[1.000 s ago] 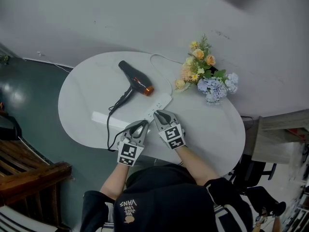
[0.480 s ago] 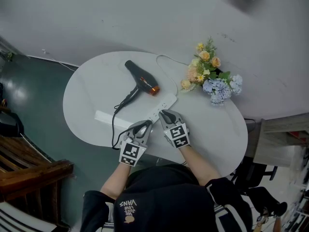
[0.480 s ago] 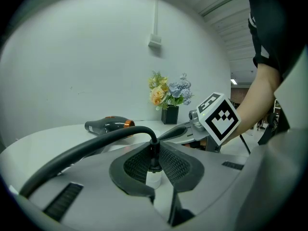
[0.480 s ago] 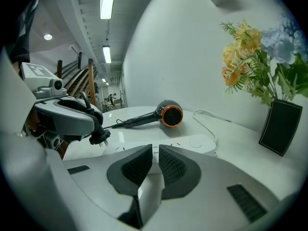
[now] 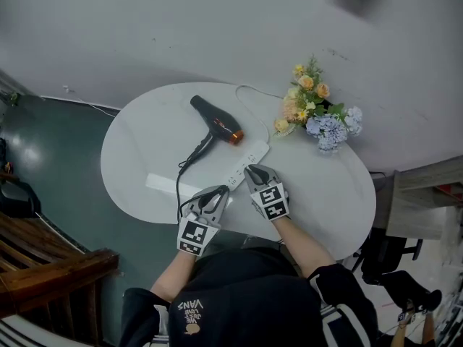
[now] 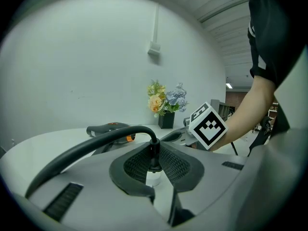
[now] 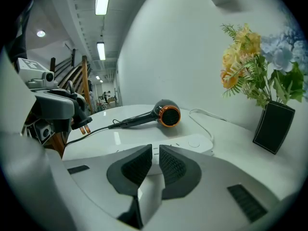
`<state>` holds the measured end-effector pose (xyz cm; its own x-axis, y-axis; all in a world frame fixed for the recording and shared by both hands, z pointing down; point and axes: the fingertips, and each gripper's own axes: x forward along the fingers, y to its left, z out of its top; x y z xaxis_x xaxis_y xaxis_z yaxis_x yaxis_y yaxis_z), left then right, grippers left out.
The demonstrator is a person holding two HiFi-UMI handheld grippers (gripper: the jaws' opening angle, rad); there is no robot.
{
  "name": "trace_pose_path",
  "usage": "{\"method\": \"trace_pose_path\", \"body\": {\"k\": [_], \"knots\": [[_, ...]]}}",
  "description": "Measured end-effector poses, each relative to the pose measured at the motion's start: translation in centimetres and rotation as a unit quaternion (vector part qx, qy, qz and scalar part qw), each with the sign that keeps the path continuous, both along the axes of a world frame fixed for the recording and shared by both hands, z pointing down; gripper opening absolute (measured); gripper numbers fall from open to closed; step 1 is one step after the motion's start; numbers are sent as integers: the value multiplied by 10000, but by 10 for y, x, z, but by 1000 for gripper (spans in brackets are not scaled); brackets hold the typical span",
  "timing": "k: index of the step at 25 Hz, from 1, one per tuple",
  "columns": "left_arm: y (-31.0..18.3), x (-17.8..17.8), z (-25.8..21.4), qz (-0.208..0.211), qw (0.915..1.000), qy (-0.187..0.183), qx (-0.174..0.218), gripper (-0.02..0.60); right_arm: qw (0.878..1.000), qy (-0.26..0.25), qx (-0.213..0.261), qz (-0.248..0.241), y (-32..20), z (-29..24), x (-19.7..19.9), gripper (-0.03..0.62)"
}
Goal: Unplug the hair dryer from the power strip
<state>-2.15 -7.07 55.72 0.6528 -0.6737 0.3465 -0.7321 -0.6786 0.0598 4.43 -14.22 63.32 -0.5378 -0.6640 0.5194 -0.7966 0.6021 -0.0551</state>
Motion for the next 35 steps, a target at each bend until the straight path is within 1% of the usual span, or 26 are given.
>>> {"method": "trace_pose_path", "body": {"k": [7, 11, 17, 23, 35], "knots": [[2, -16, -14, 144, 9998, 92, 53, 63, 9991, -201, 152, 339, 15, -18, -1, 67], [7, -24, -19, 270, 9995, 171, 65, 63, 9983, -303, 219, 453, 31, -29, -6, 67], [10, -34, -29, 498, 9982, 303, 111, 63, 9952, -500, 380, 750, 50, -54, -14, 67], [18, -42, -36, 770, 9961, 401, 145, 63, 9898, -723, 513, 1114, 68, -73, -22, 67], [36, -71, -54, 1140, 9916, 550, 264, 64, 9766, -920, 911, 1717, 108, -106, -38, 67]]}}
